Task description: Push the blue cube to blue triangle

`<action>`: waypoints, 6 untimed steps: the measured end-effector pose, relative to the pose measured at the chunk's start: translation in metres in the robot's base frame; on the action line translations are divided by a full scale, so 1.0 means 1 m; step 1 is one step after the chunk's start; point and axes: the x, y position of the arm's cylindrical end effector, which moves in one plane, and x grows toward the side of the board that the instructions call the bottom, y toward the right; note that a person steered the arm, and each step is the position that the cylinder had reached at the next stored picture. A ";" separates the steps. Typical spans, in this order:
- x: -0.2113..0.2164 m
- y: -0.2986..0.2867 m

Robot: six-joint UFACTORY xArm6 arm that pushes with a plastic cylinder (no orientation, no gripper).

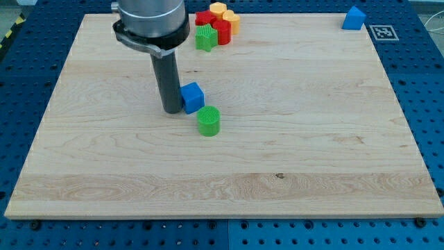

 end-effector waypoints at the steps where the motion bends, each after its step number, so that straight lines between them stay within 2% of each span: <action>1: -0.007 0.010; 3: -0.009 0.047; 6: -0.048 0.125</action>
